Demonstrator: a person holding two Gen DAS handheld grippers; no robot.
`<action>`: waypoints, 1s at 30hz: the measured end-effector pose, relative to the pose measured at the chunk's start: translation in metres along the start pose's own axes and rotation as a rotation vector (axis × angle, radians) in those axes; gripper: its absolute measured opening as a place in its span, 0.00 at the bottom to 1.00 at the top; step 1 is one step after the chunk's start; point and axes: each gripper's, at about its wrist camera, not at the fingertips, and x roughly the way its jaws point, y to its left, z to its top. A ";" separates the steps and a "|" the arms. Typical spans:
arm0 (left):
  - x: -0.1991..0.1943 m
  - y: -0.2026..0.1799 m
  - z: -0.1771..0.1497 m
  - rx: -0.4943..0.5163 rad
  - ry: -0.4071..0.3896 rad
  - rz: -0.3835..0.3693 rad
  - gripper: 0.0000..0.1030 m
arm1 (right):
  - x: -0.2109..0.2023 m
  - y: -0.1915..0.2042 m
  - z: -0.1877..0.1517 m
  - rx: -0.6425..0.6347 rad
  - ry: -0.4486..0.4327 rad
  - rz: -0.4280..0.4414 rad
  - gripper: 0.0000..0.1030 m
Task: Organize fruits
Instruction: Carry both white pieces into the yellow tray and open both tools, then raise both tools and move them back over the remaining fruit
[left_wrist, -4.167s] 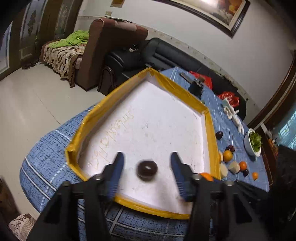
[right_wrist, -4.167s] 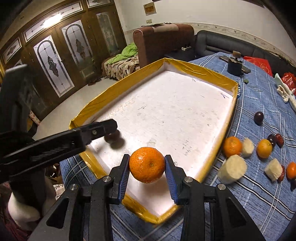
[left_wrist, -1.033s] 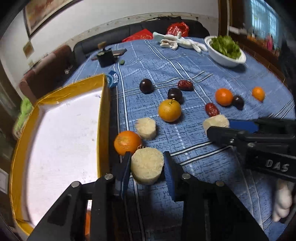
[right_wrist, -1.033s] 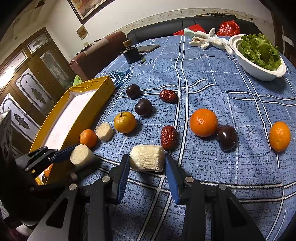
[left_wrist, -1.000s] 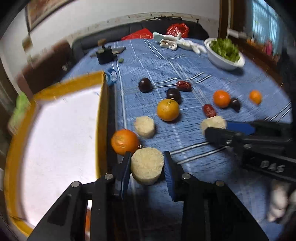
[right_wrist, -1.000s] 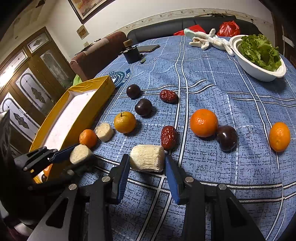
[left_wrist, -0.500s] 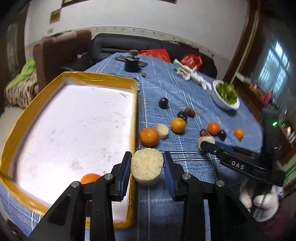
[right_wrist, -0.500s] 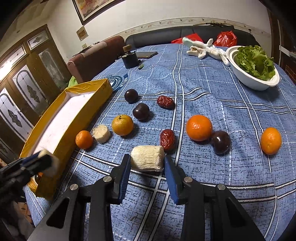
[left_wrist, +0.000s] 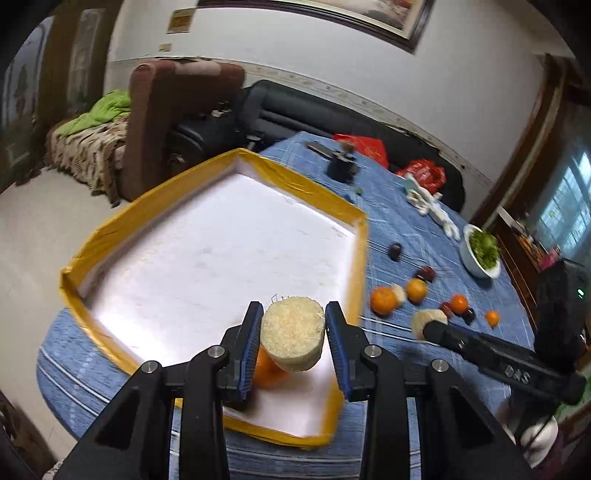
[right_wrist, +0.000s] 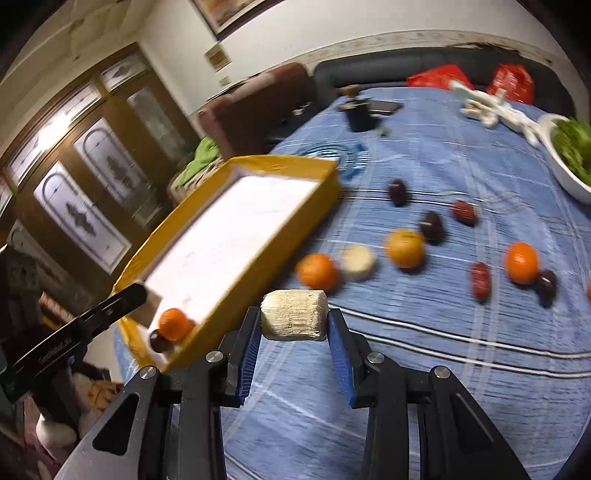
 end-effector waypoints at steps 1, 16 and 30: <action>0.001 0.008 0.003 -0.016 -0.002 0.013 0.33 | 0.004 0.007 0.001 -0.013 0.004 0.007 0.40; 0.008 0.059 0.016 -0.134 -0.018 0.057 0.67 | 0.069 0.103 0.003 -0.271 0.010 -0.033 0.50; -0.004 0.048 0.006 -0.144 0.009 0.042 0.70 | 0.022 0.040 0.006 -0.111 -0.050 -0.081 0.73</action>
